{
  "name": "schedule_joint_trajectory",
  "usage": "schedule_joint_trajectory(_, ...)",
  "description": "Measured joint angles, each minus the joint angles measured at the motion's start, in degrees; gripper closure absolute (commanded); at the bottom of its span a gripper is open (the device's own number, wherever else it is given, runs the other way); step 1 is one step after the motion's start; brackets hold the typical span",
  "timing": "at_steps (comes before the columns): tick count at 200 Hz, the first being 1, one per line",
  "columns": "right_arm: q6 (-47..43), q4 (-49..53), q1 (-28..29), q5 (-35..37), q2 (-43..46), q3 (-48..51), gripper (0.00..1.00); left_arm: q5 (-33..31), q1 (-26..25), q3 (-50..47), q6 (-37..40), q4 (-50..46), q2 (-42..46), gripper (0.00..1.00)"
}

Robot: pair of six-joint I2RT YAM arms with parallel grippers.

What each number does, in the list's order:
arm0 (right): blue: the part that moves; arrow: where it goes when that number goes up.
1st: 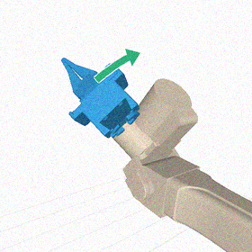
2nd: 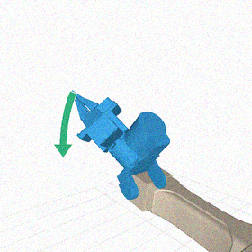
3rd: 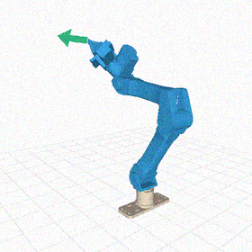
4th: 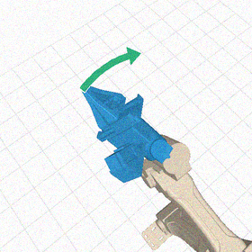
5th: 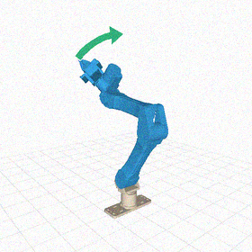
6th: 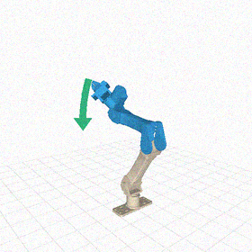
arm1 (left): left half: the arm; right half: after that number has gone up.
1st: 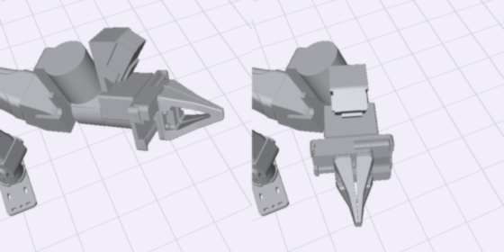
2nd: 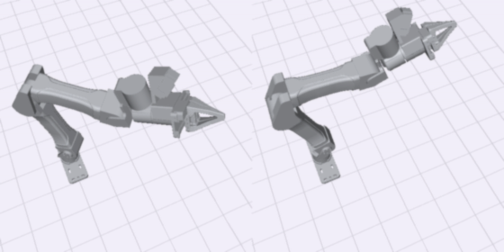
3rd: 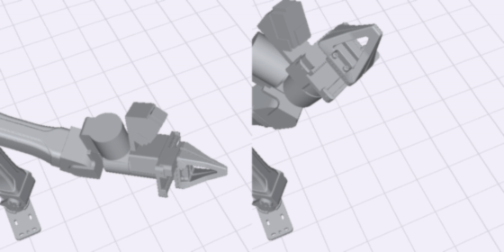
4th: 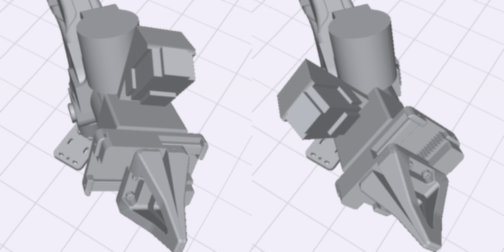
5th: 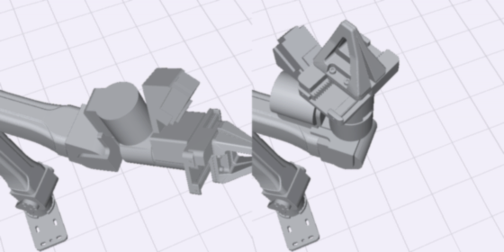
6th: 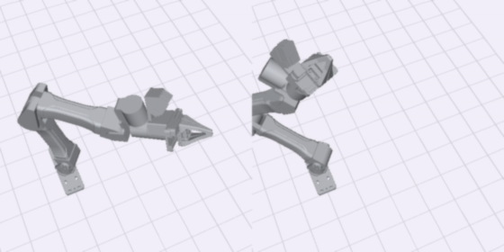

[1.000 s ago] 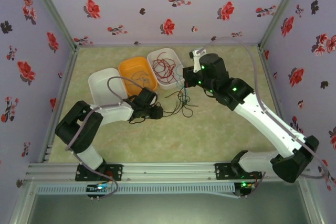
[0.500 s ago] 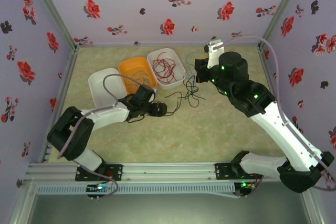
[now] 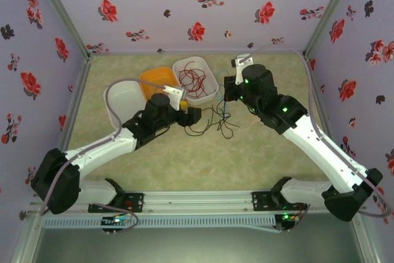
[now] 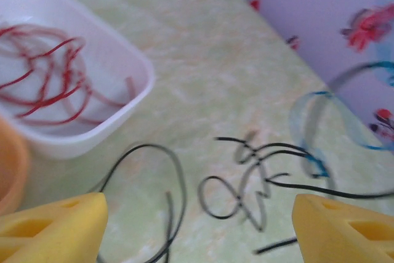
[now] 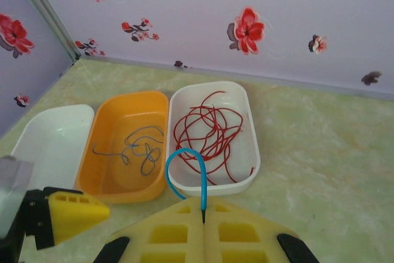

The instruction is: Untangle the cables

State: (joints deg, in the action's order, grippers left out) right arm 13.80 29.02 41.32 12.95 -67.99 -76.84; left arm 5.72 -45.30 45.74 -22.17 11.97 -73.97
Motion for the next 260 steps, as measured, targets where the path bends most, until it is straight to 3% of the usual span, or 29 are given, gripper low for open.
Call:
schedule_joint_trajectory(45,1.90,-0.66,0.00,0.61,-1.40,0.02,1.00,2.75,-6.73,-0.13,7.39,7.98,-3.50,0.21)
schedule_joint_trajectory(109,3.39,-1.29,0.00,0.35,-3.06,0.02,1.00,2.97,-7.13,3.45,7.61,14.23,-14.91,0.20)
schedule_joint_trajectory(136,3.39,-1.31,0.00,0.37,-3.06,0.02,1.00,3.45,-7.56,6.19,8.07,14.60,-16.55,0.10)
schedule_joint_trajectory(151,3.37,-1.33,0.00,0.37,-3.06,0.02,1.00,3.58,-8.00,7.34,8.33,14.62,-17.27,0.10)
schedule_joint_trajectory(167,3.37,-1.33,0.00,0.37,-3.08,0.02,1.00,3.52,-8.24,8.22,8.44,14.58,-18.08,0.23)
schedule_joint_trajectory(210,3.19,-1.27,-0.02,0.98,-3.08,0.00,1.00,1.88,-8.04,8.50,6.67,13.75,-19.08,0.90)
schedule_joint_trajectory(218,3.13,-1.25,-0.02,1.46,-3.06,0.00,1.00,1.79,-7.82,8.48,6.36,13.77,-19.08,0.99)
schedule_joint_trajectory(260,1.49,0.20,0.00,5.77,-1.38,0.00,1.00,1.77,-5.51,4.94,3.87,14.91,-19.06,1.00)
